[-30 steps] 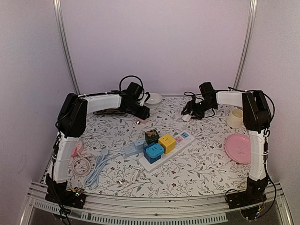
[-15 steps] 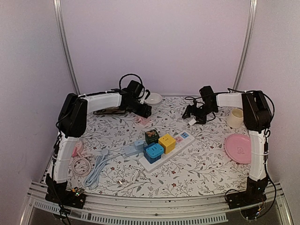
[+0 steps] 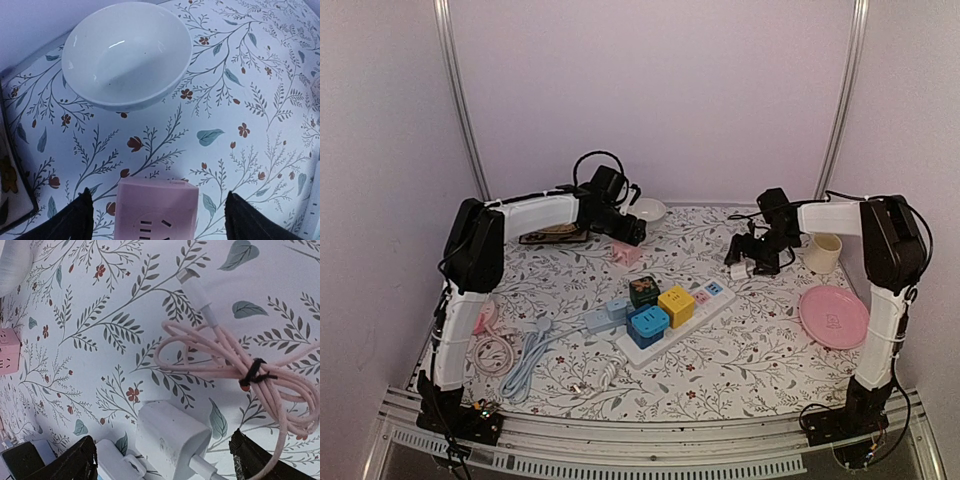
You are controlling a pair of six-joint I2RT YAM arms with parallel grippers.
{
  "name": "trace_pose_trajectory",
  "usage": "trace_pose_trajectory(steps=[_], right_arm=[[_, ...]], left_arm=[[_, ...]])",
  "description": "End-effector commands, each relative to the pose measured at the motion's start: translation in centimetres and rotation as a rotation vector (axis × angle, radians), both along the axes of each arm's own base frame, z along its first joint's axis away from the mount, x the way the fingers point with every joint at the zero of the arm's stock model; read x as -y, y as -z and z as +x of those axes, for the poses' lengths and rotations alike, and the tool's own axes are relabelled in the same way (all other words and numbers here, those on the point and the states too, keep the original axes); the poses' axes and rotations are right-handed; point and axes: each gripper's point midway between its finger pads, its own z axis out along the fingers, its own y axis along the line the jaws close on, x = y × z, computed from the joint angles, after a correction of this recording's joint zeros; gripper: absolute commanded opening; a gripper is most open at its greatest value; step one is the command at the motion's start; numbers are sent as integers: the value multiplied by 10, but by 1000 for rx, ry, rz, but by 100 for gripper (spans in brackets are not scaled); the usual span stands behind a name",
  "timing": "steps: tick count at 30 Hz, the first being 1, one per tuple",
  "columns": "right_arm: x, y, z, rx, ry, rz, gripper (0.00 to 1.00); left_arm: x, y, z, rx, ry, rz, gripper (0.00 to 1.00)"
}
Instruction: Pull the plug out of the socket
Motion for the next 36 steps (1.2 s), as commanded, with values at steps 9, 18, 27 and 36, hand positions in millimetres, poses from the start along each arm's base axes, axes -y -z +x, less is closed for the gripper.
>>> trace_pose_trajectory(steps=[9,18,27,36], right_arm=[[24,-37,-36,71,40,-61,95],[-24,-74,-70,210,-138,-108,95],[-111,-96,-130,358,-418,-37,95],[-143,-94,-158,466,-514,-42,94]], left_arm=[[-16,-66,-28,86,-13,-56,91],[-21,-77,-77,75,15,-96,91],[-13,-68,-131,38,68,-95,91],[-7,-68,-153,31,84,-93,91]])
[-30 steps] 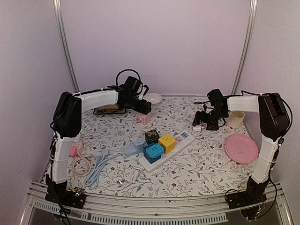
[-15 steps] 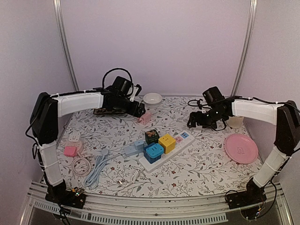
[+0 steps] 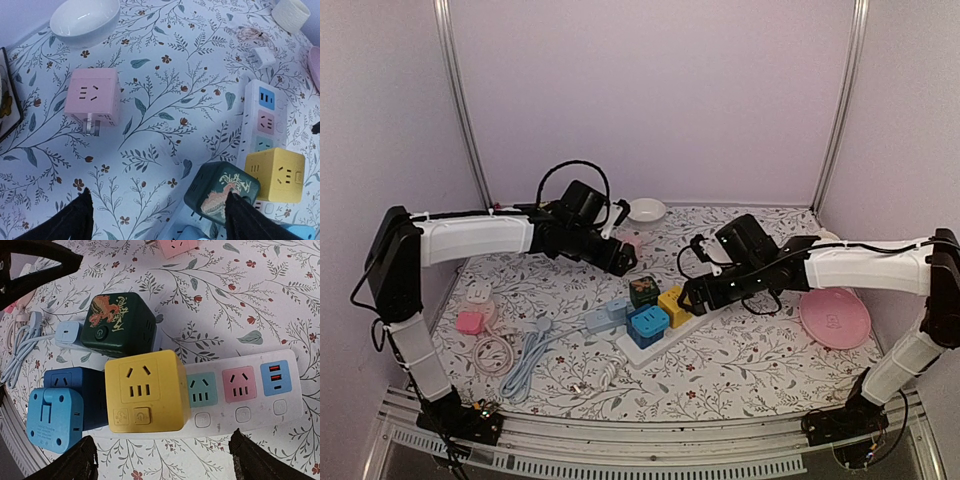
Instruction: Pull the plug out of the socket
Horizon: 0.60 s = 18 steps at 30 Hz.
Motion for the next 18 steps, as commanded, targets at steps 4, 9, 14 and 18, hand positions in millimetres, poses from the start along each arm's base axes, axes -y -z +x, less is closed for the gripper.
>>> trace_pose_trajectory(steps=[4,9,14,18], right_arm=[[-20,-4,1,113,-33,15,92],[-32,7,1,116,-38,13,89],[-38,21,1,112,-43,-14,87],[-35,35,2,97,-31,-39,85]], left_arm=[[7,-14,-11,30,3,-33,91],[7,-17,-12,36,-6,-36,91],[8,-19,-12,39,-8,-36,91],[8,-17,-13,36,-9,-32,91]])
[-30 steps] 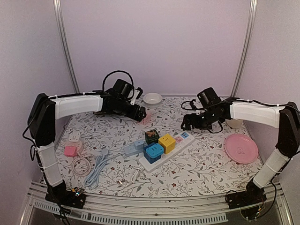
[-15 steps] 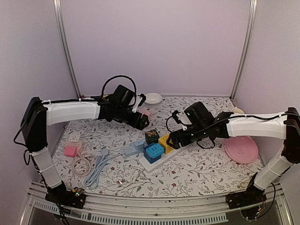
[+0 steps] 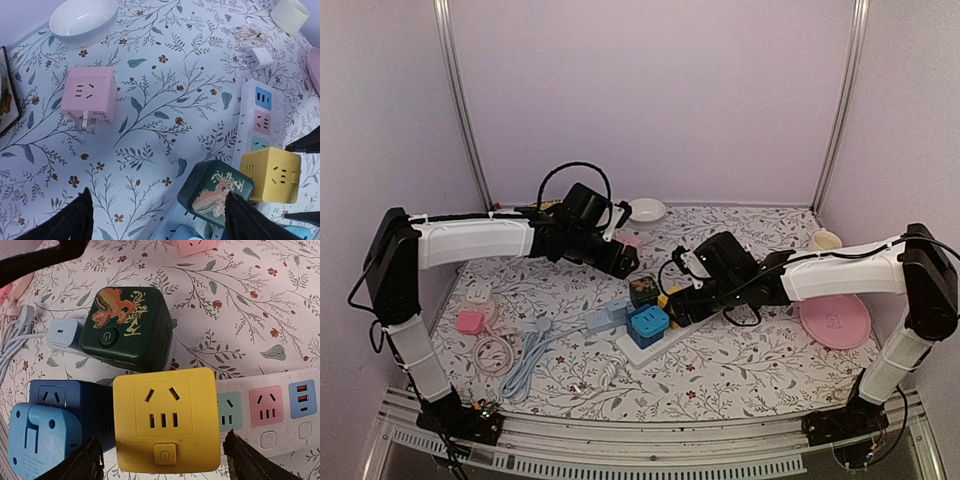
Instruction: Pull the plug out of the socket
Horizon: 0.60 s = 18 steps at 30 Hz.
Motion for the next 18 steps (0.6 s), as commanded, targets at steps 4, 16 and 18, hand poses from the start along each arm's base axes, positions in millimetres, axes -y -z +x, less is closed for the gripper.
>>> trace_pose_trajectory(steps=[4,16,18], right_arm=[[0,13,12,32,48,-32,82],[47,5,18,62,173,-113,37],[61,5,16,39,215,-121,35]], left_arm=[[6,-18,-4,32,3,-31,91],[24,-16,-12,20,62,-41,91],[29,-16,-14,14,81,-47,91]])
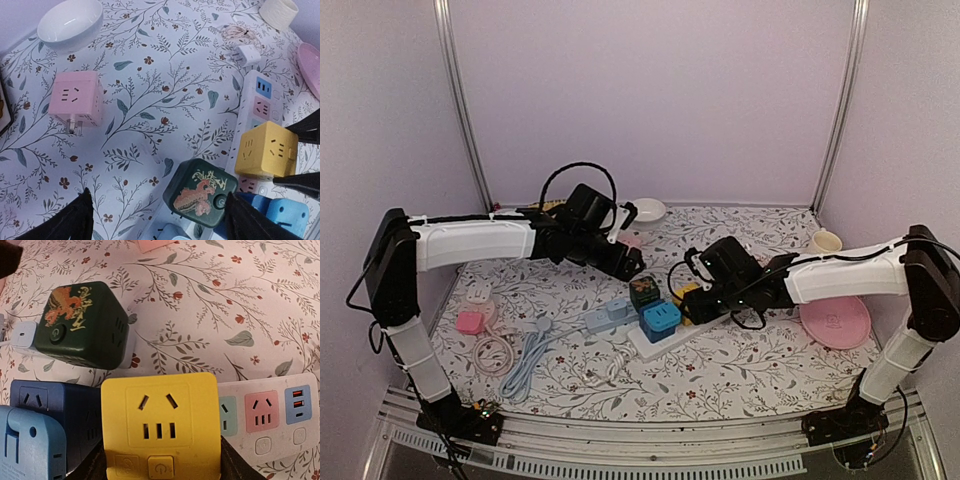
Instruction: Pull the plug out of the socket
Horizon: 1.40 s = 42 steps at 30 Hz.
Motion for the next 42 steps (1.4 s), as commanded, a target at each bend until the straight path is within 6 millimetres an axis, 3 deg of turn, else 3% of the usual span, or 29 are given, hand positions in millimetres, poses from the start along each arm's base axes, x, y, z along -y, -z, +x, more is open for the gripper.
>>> trace_pose_trajectory(steps=[1,9,15,23,34,35,42], right_arm=[[44,-7,2,-9,136,-45,34],[67,1,0,-40,203,-45,34],[57,2,15,-14,216,-13,33],[48,0,28,-2,252,12,30],[38,-23,39,55,216,16,30],[36,-27,41,61,211,17,30],[23,-64,52,139,170,46,29]], left_arm=[[22,-11,-7,7,64,-38,91],[54,-1,-39,-24,208,-16,91],[74,3,-57,-36,275,-17,91],[91,12,-62,-24,299,9,91],[70,47,-57,-20,282,181,91],[68,64,-58,-47,284,211,91],[58,81,-61,-63,278,262,91]])
